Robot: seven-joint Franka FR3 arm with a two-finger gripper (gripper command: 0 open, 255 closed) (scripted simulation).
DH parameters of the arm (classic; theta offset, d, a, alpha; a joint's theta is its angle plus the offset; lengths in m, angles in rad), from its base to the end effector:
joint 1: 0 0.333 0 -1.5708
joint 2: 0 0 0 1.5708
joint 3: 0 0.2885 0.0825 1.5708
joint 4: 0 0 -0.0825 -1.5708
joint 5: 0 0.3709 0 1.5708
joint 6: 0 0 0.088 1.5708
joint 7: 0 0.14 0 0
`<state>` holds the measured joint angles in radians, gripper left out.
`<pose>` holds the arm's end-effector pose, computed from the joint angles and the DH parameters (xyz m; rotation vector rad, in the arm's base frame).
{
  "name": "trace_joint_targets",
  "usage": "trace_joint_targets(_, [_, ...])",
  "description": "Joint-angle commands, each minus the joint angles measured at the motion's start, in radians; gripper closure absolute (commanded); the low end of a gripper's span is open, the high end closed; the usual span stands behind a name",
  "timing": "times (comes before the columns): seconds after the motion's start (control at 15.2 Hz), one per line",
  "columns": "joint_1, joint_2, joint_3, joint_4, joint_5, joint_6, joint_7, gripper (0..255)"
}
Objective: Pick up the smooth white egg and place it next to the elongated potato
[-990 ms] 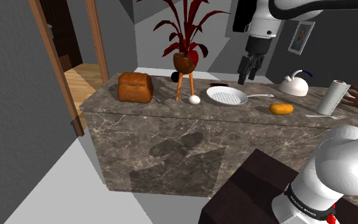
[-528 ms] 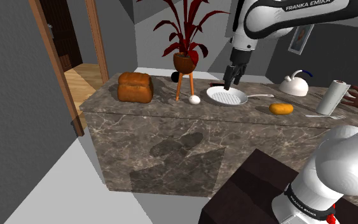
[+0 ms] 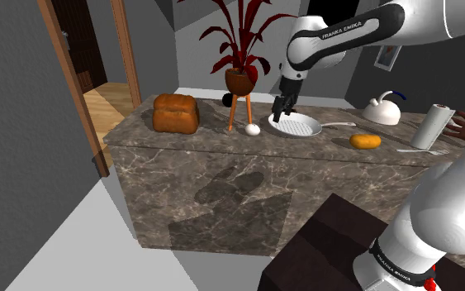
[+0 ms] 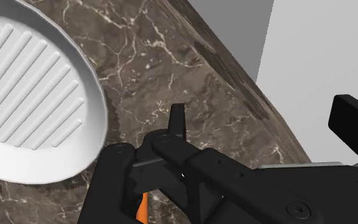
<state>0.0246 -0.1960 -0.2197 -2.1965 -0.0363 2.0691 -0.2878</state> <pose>0.4839 -0.1002 0.4165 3.1295 0.1750 0.1017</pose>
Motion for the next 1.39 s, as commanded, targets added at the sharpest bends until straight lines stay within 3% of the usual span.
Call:
trace_joint_targets(0.0, [0.002,0.08,-0.011,0.047,0.016,0.04,-0.031,0])
trace_joint_targets(0.46, [-0.01,0.345,-0.022,0.228,0.088,0.141,-0.132,0])
trace_joint_targets(0.92, [-0.047,0.601,-0.003,0.467,0.152,0.175,-0.21,0])
trace_joint_targets(1.32, [-0.053,0.65,0.005,0.457,0.166,0.233,-0.218,0])
